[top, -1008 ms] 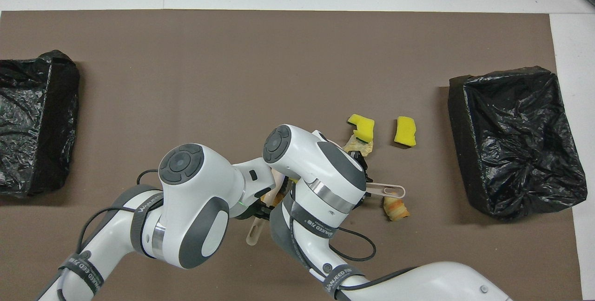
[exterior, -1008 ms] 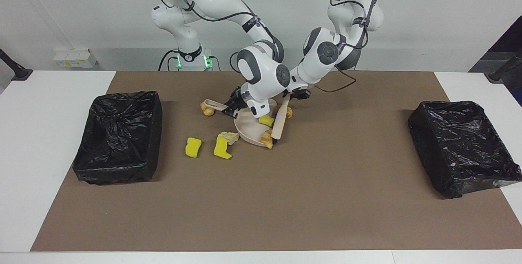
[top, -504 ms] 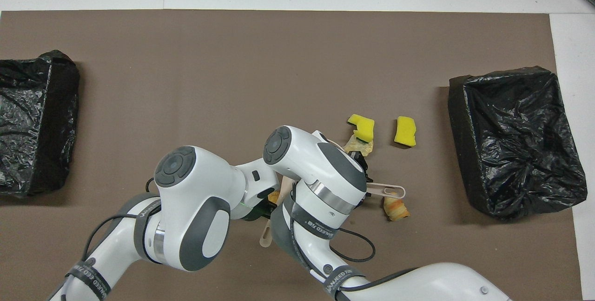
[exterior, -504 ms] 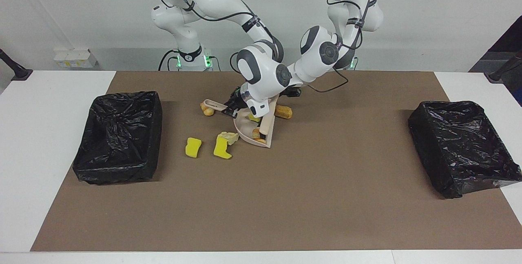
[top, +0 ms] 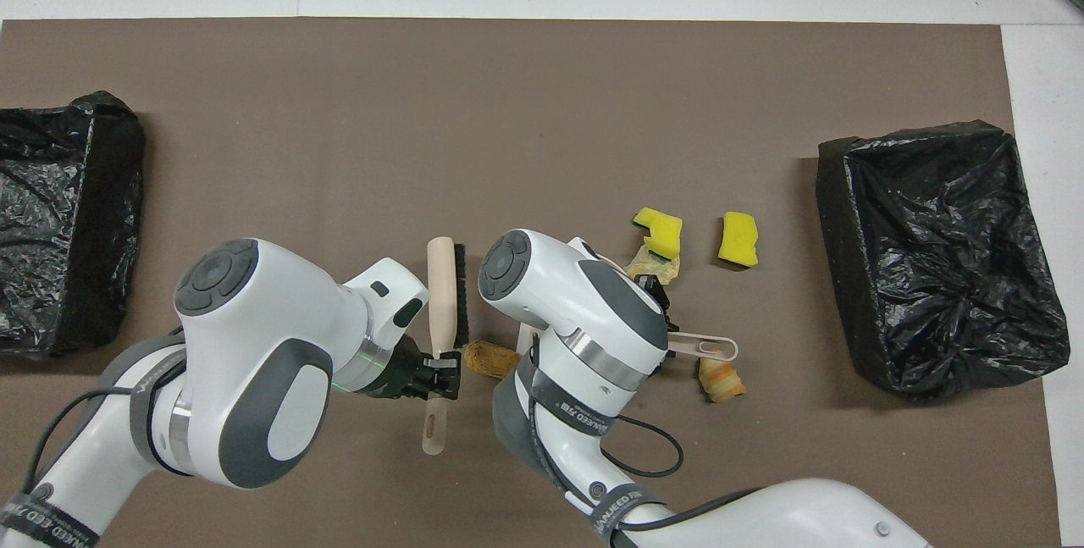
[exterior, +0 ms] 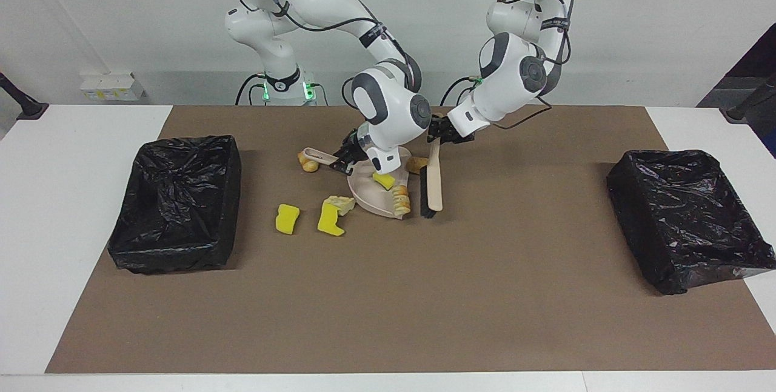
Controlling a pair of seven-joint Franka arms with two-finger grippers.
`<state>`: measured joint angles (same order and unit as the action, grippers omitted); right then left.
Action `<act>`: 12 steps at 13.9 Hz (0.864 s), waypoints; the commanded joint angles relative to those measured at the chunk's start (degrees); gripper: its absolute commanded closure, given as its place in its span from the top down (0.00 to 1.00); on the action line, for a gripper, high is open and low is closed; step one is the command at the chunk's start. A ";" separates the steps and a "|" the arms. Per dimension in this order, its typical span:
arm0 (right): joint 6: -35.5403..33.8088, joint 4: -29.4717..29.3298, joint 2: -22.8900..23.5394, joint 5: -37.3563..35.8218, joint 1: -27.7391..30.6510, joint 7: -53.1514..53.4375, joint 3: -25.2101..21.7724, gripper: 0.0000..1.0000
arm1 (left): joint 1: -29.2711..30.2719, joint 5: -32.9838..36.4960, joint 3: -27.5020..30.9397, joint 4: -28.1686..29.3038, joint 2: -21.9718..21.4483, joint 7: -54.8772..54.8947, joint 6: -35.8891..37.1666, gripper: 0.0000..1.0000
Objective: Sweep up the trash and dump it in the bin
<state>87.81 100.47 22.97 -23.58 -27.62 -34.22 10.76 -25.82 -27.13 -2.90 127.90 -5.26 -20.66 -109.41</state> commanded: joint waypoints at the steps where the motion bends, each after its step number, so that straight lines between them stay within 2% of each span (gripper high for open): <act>1: 2.10 2.01 -1.26 -0.59 0.29 2.14 0.58 0.00 | -1.68 3.31 -0.87 6.64 -5.88 -9.30 1.22 0.00; 3: 2.10 2.01 -1.17 -0.59 0.64 2.14 0.58 0.00 | -4.49 3.31 -0.96 10.78 -8.36 -8.88 -1.05 0.00; 6: 2.10 2.10 -1.26 -0.59 0.73 2.05 0.58 0.00 | -8.97 2.35 -1.23 12.73 -5.66 -2.83 -10.88 0.00; 9: 2.10 2.10 -1.26 -0.59 0.73 2.05 0.58 0.00 | -12.14 -6.94 -1.23 12.20 -3.71 9.28 -15.82 0.00; 12: 2.45 2.10 -1.26 -0.59 0.73 2.14 0.49 0.00 | -13.12 -10.30 -1.23 11.85 -3.62 12.57 -16.53 0.00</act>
<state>87.95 100.53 22.95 -23.58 -27.57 -34.17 10.76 -37.69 -35.30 -5.03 139.59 -8.54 -10.47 -124.70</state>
